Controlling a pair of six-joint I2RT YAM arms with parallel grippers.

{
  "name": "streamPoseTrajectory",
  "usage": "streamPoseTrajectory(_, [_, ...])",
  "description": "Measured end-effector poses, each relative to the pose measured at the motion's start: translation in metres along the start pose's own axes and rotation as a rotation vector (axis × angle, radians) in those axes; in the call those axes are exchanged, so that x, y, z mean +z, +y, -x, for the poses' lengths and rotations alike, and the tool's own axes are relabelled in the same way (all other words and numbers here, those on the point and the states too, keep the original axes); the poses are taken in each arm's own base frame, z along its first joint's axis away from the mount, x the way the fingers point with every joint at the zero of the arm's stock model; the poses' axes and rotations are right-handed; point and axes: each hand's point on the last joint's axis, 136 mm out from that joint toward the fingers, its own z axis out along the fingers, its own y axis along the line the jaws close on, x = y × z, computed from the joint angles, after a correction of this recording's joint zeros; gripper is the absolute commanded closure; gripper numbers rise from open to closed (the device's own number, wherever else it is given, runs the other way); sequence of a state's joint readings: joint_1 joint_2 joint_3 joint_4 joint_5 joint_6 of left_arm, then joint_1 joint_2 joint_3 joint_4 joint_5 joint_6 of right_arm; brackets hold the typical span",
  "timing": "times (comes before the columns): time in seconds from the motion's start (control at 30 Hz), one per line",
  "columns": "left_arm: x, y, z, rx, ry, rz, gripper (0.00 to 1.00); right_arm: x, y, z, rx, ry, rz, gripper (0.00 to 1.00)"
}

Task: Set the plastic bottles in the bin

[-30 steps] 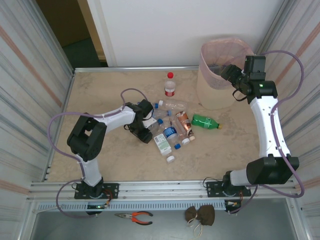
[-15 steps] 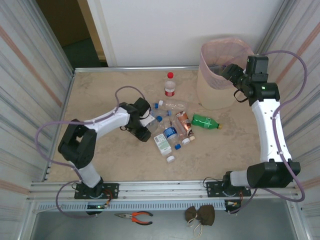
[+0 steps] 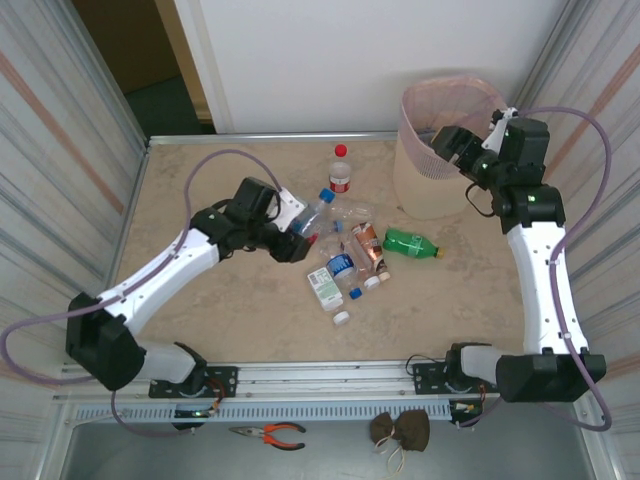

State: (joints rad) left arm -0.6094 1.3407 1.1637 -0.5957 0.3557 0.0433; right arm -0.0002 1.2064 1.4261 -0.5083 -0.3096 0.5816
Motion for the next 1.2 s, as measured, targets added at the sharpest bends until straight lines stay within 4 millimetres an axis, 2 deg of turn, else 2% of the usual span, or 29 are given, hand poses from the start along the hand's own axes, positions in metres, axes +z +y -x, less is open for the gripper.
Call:
streamPoseTrajectory(0.17, [-0.021,-0.030,0.034,0.029,-0.185,-0.140,0.48,-0.008,0.035,-0.008,-0.063,0.015,0.213,0.20])
streamPoseTrajectory(0.3, [-0.040,-0.056,0.058,0.062,-0.313,-0.270,0.49,-0.026,0.068,-0.011,-0.143,0.003,0.387,0.19])
streamPoseTrajectory(0.4, [-0.058,-0.075,0.074,0.095,-0.398,-0.365,0.48,-0.046,0.103,-0.017,-0.242,-0.007,0.532,0.16])
streamPoseTrajectory(0.53, [-0.081,-0.096,0.091,0.146,-0.494,-0.473,0.48,-0.078,0.152,-0.043,-0.394,0.010,0.741,0.07])
streamPoseTrajectory(0.67, [-0.098,-0.111,0.101,0.187,-0.552,-0.558,0.48,-0.104,0.184,-0.065,-0.480,0.038,0.894,0.04])
streamPoseTrajectory(0.83, [-0.111,-0.123,0.106,0.218,-0.586,-0.628,0.47,-0.124,0.210,-0.086,-0.540,0.073,1.020,0.02])
streamPoseTrajectory(0.97, [-0.118,-0.130,0.108,0.242,-0.600,-0.664,0.47,-0.131,0.226,-0.097,-0.576,0.091,1.082,0.02])
streamPoseTrajectory(1.2, [-0.119,-0.139,0.105,0.253,-0.590,-0.700,0.47,-0.115,0.244,-0.117,-0.584,0.151,1.119,0.05])
